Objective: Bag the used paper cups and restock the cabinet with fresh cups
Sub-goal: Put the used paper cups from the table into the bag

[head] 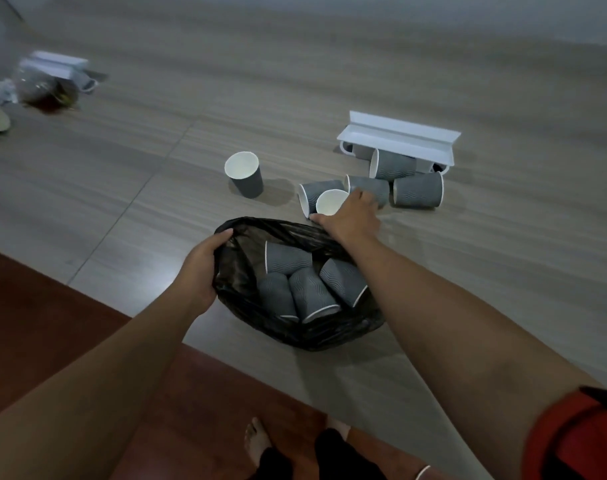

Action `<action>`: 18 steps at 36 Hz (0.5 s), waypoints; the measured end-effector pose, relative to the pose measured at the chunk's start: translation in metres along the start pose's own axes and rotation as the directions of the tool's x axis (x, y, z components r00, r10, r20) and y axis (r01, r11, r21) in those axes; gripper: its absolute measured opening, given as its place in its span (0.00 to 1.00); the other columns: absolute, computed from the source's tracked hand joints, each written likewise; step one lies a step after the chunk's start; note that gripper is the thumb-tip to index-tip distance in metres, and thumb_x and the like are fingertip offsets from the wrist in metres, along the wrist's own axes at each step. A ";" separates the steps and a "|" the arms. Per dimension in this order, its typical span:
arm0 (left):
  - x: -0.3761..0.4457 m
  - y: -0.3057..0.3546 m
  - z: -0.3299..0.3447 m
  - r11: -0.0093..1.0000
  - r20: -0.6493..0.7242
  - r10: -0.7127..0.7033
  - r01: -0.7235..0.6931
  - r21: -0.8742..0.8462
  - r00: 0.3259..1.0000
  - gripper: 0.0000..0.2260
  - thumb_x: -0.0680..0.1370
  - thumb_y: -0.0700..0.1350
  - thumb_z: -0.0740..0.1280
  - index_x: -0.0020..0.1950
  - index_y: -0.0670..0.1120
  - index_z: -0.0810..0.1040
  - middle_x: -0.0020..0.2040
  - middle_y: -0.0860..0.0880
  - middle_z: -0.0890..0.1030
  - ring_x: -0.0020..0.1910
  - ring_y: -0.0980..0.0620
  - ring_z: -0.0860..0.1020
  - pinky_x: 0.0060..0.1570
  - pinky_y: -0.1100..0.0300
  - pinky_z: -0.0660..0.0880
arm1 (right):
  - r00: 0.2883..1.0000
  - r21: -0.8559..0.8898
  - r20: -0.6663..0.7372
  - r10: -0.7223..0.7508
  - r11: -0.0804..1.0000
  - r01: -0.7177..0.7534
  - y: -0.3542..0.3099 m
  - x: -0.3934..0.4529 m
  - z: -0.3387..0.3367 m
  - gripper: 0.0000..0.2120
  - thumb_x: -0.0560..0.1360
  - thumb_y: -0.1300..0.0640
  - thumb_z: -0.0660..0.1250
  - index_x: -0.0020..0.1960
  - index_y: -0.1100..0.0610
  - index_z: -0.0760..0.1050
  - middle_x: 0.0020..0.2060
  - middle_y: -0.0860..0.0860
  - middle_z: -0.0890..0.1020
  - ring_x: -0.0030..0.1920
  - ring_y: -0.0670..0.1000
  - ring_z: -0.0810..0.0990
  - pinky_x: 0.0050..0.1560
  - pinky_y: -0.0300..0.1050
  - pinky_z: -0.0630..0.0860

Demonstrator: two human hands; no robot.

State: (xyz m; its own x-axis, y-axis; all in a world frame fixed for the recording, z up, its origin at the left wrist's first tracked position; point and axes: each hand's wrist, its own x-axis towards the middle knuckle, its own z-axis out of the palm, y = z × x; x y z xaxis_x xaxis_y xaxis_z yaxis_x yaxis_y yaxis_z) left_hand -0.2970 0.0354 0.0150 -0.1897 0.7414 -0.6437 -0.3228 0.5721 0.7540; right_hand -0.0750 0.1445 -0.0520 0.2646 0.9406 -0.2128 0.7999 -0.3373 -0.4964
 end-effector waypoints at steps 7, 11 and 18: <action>0.007 0.000 -0.010 1.000 0.009 0.010 -0.010 -0.005 1.000 0.10 0.80 0.46 0.64 0.52 0.43 0.82 0.44 0.46 0.87 0.40 0.49 0.85 0.39 0.60 0.79 | 0.996 0.072 -0.093 -0.010 0.997 0.017 -0.007 -0.004 0.002 0.36 0.65 0.39 0.69 0.64 0.61 0.67 0.62 0.56 0.72 0.62 0.60 0.73 0.55 0.55 0.74; 0.009 -0.001 -0.011 1.000 -0.009 0.002 -0.002 0.001 1.000 0.11 0.79 0.47 0.64 0.55 0.42 0.82 0.46 0.45 0.86 0.42 0.48 0.85 0.41 0.58 0.79 | 0.960 0.244 -0.279 -0.008 0.967 0.079 -0.002 -0.029 -0.010 0.34 0.64 0.38 0.66 0.61 0.60 0.71 0.56 0.56 0.74 0.58 0.59 0.74 0.55 0.52 0.74; 0.015 0.004 -0.022 1.000 -0.035 -0.015 0.016 0.021 0.999 0.14 0.78 0.47 0.65 0.59 0.41 0.81 0.51 0.42 0.85 0.49 0.44 0.84 0.47 0.54 0.78 | 0.974 0.627 -0.005 -0.225 0.758 0.179 -0.018 -0.096 -0.006 0.31 0.66 0.40 0.70 0.63 0.58 0.76 0.56 0.54 0.80 0.55 0.53 0.77 0.58 0.46 0.73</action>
State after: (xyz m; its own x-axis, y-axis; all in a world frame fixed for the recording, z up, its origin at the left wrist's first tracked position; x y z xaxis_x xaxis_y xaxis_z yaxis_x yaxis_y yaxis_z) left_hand -0.3216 0.0412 0.0058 -0.2169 0.7201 -0.6591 -0.3062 0.5909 0.7464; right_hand -0.1117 0.0602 -0.0170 0.0805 0.9926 -0.0911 0.3157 -0.1121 -0.9422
